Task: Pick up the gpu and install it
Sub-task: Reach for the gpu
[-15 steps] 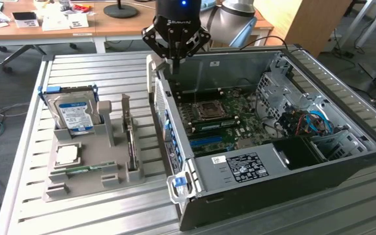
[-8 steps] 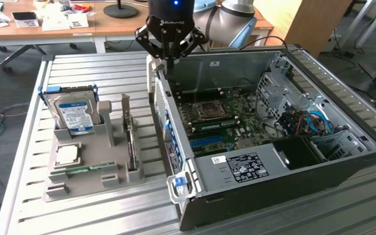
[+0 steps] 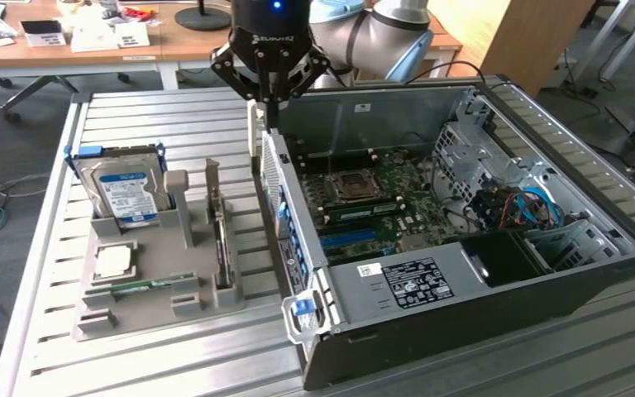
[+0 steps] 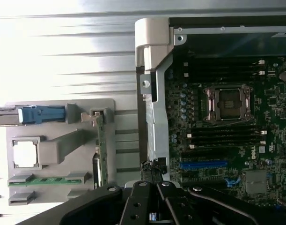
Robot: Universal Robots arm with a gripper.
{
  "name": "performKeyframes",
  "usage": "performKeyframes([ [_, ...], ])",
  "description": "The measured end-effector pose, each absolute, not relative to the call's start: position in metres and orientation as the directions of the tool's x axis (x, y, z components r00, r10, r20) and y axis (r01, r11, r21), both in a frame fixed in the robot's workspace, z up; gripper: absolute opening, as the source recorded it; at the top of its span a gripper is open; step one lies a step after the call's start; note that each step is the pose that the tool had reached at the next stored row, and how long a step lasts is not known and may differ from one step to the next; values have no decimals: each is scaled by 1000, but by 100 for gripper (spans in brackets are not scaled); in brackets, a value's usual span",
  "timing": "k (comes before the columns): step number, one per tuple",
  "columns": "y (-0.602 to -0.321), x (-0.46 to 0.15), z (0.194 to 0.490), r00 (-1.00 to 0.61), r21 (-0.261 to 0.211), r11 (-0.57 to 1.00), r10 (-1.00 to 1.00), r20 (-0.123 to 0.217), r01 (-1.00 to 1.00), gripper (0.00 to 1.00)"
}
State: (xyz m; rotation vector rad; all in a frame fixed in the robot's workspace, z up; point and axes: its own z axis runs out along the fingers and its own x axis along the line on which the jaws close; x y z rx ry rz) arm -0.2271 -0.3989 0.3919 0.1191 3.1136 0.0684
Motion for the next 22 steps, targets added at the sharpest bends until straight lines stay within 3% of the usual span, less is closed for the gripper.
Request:
performKeyframes([
  [22,-399,-264,391,-997,45,996,78,-23,77,11],
])
